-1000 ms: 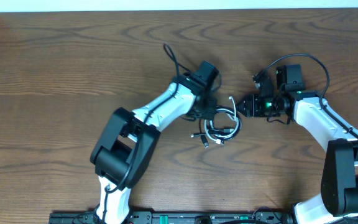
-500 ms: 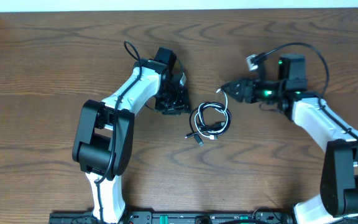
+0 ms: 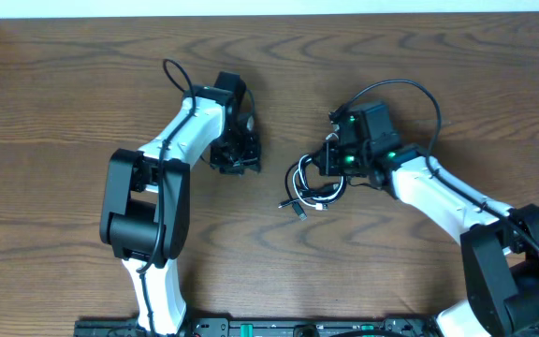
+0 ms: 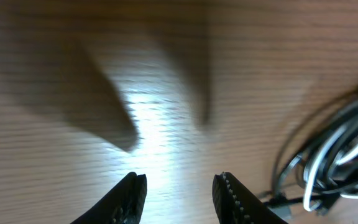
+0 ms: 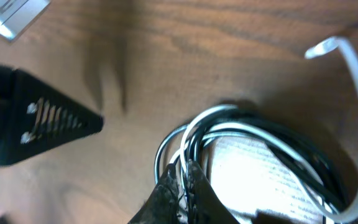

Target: Untangle cables

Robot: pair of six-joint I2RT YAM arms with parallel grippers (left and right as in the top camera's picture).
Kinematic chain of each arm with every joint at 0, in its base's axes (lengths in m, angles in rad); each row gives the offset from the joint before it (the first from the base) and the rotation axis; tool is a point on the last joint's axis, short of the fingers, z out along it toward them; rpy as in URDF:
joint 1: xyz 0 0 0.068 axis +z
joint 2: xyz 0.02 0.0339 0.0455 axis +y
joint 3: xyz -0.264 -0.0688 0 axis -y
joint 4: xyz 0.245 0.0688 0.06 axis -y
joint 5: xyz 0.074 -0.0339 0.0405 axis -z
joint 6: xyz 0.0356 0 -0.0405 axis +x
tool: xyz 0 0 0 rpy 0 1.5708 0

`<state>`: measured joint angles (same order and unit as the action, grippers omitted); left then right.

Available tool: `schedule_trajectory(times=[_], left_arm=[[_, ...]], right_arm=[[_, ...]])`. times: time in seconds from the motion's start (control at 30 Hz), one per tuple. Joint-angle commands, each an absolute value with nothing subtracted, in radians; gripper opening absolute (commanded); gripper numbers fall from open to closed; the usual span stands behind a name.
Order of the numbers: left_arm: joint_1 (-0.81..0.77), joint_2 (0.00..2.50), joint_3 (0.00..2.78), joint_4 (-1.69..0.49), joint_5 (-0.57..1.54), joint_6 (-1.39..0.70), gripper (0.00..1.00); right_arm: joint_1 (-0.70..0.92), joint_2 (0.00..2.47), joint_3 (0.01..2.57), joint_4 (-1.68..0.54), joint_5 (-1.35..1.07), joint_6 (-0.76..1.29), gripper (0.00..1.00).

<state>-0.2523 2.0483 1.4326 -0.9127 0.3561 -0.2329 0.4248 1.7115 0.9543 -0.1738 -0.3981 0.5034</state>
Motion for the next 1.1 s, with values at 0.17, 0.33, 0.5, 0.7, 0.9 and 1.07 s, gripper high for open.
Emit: schedule_trajectory(times=[0.17,0.33,0.5,0.7,0.9,1.07], left_arm=[[-0.25,2.042,1.417,-0.915,0.327,-0.241,0.4],[-0.25,2.042,1.417,-0.914,0.327,-0.241,0.4],[-0.25,2.042,1.417,-0.914,0.327,-0.241,0.4],[-0.25,2.042,1.417,-0.912,0.327,-0.241,0.4],[-0.252,2.042,1.417,-0.912,0.327,-0.241,0.4],[-0.253,2.042,1.417,-0.912,0.328,-0.24,0.4]], right_arm=[[0.499,1.729,0.953,-0.123,-0.233,0.614,0.05],[0.531,1.774,0.953,-0.115,-0.181,0.615,0.09],[0.534,1.833,0.953,-0.08,-0.157,0.617,0.22],[0.534,1.901,0.953,-0.015,-0.207,0.632,0.2],[0.534,1.905,0.953,-0.003,-0.224,0.631,0.16],[0.532,1.905,0.953,-0.003,-0.224,0.631,0.01]])
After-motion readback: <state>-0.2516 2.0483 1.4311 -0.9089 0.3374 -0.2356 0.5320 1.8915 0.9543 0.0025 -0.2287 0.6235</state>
